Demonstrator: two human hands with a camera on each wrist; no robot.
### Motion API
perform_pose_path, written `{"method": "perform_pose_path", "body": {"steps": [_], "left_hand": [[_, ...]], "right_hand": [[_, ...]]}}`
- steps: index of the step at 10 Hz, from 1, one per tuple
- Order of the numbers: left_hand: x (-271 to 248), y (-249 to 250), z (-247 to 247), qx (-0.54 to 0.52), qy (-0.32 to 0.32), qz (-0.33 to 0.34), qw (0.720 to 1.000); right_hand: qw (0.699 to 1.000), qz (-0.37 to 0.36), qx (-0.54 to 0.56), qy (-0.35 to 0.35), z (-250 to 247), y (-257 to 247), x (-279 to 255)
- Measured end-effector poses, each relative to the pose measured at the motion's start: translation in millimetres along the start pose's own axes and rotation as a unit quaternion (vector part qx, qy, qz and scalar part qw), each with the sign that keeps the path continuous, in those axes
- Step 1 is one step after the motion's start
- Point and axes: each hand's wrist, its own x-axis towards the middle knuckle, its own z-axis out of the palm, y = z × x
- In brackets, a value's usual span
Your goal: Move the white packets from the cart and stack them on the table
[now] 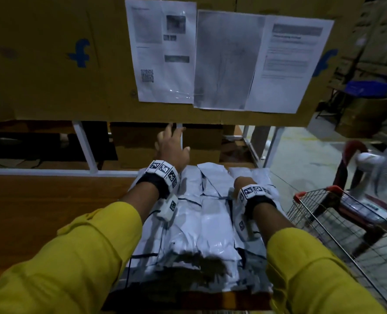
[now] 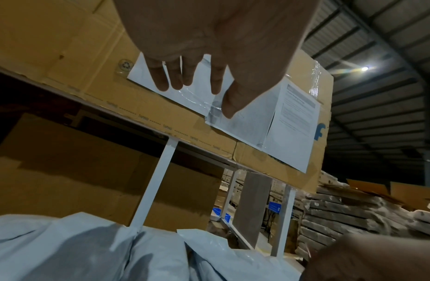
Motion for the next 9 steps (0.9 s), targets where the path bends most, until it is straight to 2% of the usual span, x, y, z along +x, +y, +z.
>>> {"method": "perform_pose_path", "body": {"steps": [1, 3, 5, 7, 8, 9], "left_hand": [[7, 1, 4, -0.008, 0.002, -0.003, 1.000], [18, 3, 8, 0.003, 0.006, -0.014, 1.000], [33, 2, 6, 0.012, 0.009, -0.024, 1.000], [34, 5, 4, 0.019, 0.006, -0.029, 0.999], [34, 8, -3, 0.009, 0.028, -0.009, 1.000], [33, 14, -14, -0.015, 0.049, 0.006, 0.999]], "right_hand": [[1.000, -0.001, 0.011, 0.015, 7, 1, 10], [0.991, -0.057, -0.053, 0.105, 6, -20, 17], [0.986, -0.103, -0.034, 0.126, 2, -37, 21], [0.991, -0.111, 0.025, 0.070, 11, -51, 36], [0.992, -0.100, 0.048, 0.058, 2, -50, 39], [0.987, -0.074, 0.075, 0.121, -23, -41, 29]]}}
